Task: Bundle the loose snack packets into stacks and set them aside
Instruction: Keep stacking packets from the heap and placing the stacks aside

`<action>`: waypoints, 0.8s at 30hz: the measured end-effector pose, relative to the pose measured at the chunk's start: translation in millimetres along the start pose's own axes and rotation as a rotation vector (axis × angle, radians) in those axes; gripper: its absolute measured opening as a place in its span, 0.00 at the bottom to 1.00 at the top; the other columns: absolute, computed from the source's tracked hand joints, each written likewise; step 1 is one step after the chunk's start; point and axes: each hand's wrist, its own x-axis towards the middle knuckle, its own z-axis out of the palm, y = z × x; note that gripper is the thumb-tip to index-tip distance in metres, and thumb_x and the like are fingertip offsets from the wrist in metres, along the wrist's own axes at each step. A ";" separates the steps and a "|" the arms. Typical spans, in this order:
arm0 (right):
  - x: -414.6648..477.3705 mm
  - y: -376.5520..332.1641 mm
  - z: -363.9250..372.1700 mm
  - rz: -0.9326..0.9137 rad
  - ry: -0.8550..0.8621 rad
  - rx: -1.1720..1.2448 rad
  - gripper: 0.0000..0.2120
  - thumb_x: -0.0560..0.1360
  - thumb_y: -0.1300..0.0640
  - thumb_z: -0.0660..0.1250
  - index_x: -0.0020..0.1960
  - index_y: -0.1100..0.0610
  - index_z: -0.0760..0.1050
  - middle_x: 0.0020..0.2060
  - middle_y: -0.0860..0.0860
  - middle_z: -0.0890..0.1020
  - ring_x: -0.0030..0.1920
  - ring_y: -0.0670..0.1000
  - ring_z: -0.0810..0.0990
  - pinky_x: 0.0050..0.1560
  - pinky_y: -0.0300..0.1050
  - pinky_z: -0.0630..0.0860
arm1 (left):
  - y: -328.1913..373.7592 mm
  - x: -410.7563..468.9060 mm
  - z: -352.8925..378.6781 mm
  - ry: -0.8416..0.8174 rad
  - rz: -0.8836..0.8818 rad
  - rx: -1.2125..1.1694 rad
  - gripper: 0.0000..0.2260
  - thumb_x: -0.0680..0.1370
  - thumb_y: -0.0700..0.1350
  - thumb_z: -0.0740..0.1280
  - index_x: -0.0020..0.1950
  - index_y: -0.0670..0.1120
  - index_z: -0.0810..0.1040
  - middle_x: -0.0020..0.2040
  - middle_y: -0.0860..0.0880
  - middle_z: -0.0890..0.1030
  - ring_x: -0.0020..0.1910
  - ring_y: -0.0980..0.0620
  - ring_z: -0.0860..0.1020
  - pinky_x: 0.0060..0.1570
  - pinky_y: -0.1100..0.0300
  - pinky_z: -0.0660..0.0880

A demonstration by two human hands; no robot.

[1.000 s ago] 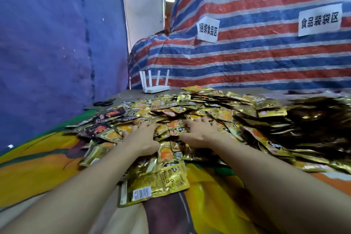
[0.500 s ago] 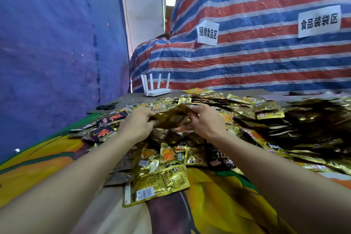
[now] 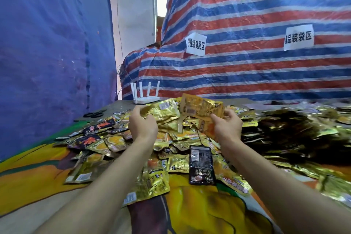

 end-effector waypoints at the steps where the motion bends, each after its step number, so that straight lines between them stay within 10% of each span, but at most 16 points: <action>1: -2.2 2.7 -5.5 0.004 0.015 0.029 0.07 0.80 0.64 0.67 0.52 0.53 0.77 0.48 0.56 0.84 0.43 0.54 0.86 0.36 0.45 0.83 | -3.4 -1.7 1.9 0.012 -0.038 -0.028 0.12 0.81 0.34 0.63 0.58 0.49 0.77 0.56 0.47 0.78 0.38 0.52 0.75 0.31 0.62 0.68; 7: -8.7 14.4 -25.1 0.006 0.038 -0.009 0.19 0.80 0.64 0.66 0.69 0.53 0.76 0.57 0.57 0.83 0.54 0.57 0.84 0.53 0.57 0.83 | -39.1 -16.7 2.5 0.052 -0.136 -0.191 0.08 0.82 0.36 0.64 0.54 0.49 0.76 0.54 0.48 0.78 0.40 0.60 0.73 0.26 0.77 0.66; 11: -10.7 12.4 -29.0 -0.085 -0.006 -0.159 0.17 0.80 0.64 0.66 0.67 0.53 0.77 0.57 0.55 0.82 0.53 0.54 0.83 0.54 0.56 0.83 | -39.9 -9.4 -4.6 0.044 -0.311 -0.460 0.06 0.82 0.36 0.64 0.58 0.44 0.75 0.57 0.43 0.80 0.53 0.45 0.79 0.51 0.58 0.75; 19: -17.6 19.5 -15.6 -0.033 -0.086 0.039 0.09 0.78 0.64 0.70 0.52 0.50 0.78 0.43 0.44 0.82 0.40 0.40 0.84 0.36 0.34 0.79 | -30.6 -27.9 5.3 -0.239 -0.622 -0.763 0.22 0.82 0.35 0.63 0.75 0.40 0.64 0.67 0.36 0.76 0.62 0.37 0.78 0.61 0.35 0.75; 24: -25.9 20.9 -8.0 0.033 -0.025 0.087 0.09 0.80 0.61 0.68 0.46 0.48 0.78 0.42 0.47 0.85 0.42 0.42 0.85 0.41 0.42 0.84 | -37.4 -51.7 18.8 -0.355 -0.418 -0.376 0.11 0.80 0.38 0.67 0.62 0.39 0.73 0.53 0.40 0.82 0.45 0.45 0.82 0.40 0.51 0.81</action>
